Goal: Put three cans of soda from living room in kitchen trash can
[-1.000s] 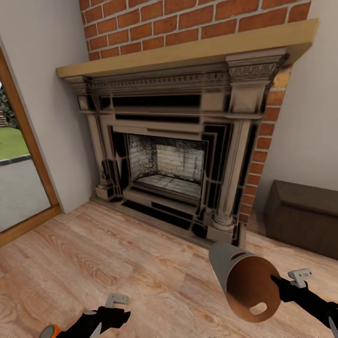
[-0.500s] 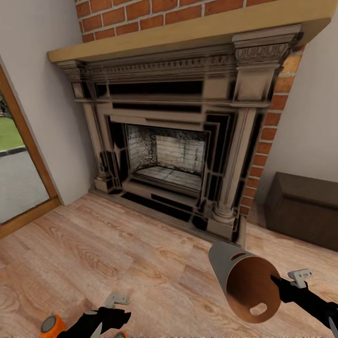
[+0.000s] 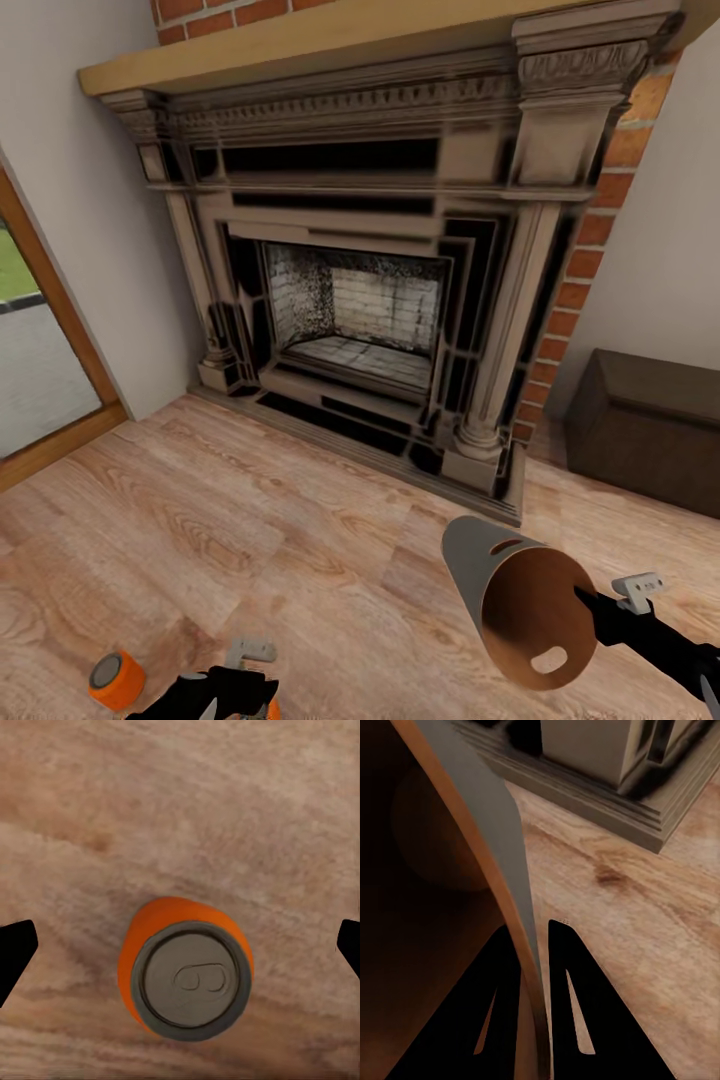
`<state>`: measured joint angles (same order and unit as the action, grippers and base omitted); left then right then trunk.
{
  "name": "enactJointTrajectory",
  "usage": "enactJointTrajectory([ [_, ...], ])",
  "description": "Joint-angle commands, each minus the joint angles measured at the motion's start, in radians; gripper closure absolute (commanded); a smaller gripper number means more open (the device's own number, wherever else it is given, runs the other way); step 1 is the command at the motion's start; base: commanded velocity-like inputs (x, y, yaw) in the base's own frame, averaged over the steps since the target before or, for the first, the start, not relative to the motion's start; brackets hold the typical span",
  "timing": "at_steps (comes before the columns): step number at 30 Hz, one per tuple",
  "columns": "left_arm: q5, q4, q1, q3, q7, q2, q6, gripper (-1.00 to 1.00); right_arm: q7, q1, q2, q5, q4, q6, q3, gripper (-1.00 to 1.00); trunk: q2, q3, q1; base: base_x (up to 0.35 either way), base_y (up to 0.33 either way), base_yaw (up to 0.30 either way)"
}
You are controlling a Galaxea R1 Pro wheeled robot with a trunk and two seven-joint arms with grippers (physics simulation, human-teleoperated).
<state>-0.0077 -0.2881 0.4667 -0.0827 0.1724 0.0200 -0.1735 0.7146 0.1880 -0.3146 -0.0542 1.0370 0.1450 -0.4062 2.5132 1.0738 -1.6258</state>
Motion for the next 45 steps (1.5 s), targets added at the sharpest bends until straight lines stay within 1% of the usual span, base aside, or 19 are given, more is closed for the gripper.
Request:
enactJointTrajectory([
  [1, 0.0, 0.002, 0.0, -0.001, 0.0, 0.0, 0.0, -1.0, 0.006, 0.001, 0.0, 0.013, 0.002, 0.002, -0.001, 1.0, 0.0, 0.004, 0.0, 0.0, 0.0, 0.0],
  [8, 0.0, 0.007, 0.0, -0.005, -0.003, 0.0, 0.0, -1.0, 0.009, 0.001, 0.0, 0.013, 0.002, 0.002, 0.0, 1.0, 0.002, 0.031, -0.003, 0.0, 0.0, 0.0],
  [19, 0.003, 0.007, 0.0, -0.005, -0.006, 0.001, 0.011, -1.0, 0.009, 0.001, 0.0, 0.012, 0.002, 0.001, 0.0, 1.0, 0.002, 0.031, -0.003, 0.0, 0.0, 0.0],
  [28, 0.002, 0.007, 0.001, -0.005, -0.005, 0.0, 0.011, -1.0, 0.009, 0.001, 0.0, 0.011, 0.002, 0.001, 0.0, 1.0, 0.004, 0.066, -0.008, 0.0, 0.0, 0.0],
  [42, 0.003, 0.007, 0.0, -0.005, -0.005, 0.001, 0.012, -1.0, 0.01, -0.001, 0.0, 0.01, 0.001, 0.001, 0.0, 1.0, 0.004, 0.066, -0.008, 0.0, 0.0, 0.0],
  [45, 0.003, 0.007, 0.0, -0.005, -0.006, 0.001, 0.012, -1.0, 0.01, -0.001, 0.001, 0.009, 0.001, 0.001, 0.0, 1.0, 0.005, 0.077, -0.009, 0.0, 0.0, 0.0],
])
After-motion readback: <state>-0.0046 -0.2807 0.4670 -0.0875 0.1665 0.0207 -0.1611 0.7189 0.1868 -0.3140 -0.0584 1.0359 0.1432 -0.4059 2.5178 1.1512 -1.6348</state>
